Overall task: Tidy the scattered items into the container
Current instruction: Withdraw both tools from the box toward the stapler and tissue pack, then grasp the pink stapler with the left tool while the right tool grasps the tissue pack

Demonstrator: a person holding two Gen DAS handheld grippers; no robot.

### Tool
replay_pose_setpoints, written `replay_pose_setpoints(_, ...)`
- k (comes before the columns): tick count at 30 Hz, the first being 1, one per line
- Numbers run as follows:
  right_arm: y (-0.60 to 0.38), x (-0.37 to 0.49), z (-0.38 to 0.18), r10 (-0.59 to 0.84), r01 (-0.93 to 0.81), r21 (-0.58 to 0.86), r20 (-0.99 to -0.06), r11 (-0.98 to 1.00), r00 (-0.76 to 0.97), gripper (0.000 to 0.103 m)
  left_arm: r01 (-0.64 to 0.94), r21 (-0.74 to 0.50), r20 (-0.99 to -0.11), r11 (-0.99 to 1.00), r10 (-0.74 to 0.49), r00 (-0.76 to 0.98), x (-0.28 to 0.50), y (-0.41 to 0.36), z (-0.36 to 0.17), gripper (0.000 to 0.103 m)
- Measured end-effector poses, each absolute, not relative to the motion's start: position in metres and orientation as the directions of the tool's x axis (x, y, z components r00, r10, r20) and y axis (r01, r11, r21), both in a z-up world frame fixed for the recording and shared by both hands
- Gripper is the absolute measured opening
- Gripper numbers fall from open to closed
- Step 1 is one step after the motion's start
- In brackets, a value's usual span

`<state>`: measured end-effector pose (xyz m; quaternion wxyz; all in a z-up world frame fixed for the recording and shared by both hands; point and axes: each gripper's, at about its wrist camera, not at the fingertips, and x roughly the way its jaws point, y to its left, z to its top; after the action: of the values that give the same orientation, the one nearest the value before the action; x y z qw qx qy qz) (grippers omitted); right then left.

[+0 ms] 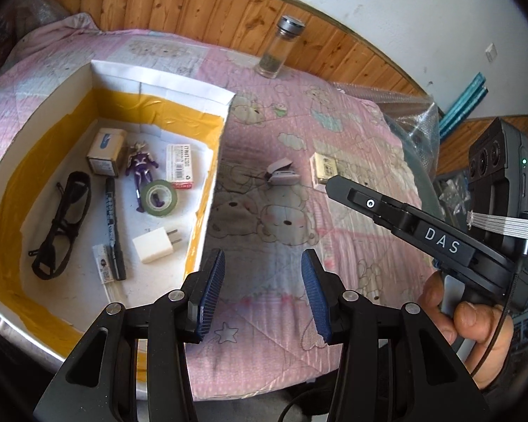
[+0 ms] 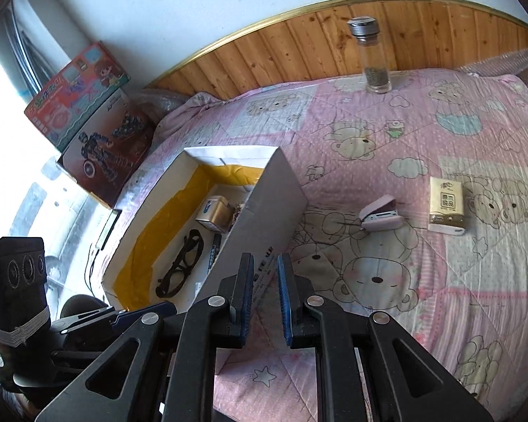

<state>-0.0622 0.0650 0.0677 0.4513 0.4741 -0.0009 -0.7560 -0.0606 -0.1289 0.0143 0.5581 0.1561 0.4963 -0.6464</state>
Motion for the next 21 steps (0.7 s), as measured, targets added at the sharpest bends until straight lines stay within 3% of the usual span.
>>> replay_pose_setpoints(7, 0.101, -0.101, 0.043, -0.641, 0.580, 0.430, -0.735, -0.692, -0.220, 0.026, 0.893, -0.446, -0.775, 0.068, -0.529, -0.346, -0.089, -0.174, 0.015, 0.048)
replay_pose_setpoints(21, 0.041, -0.180, -0.039, -0.563, 0.663, 0.298, -0.795, -0.687, -0.227, 0.025, 0.894, -0.428, -0.813, 0.132, -0.487, -0.318, -0.095, -0.231, -0.006, 0.048)
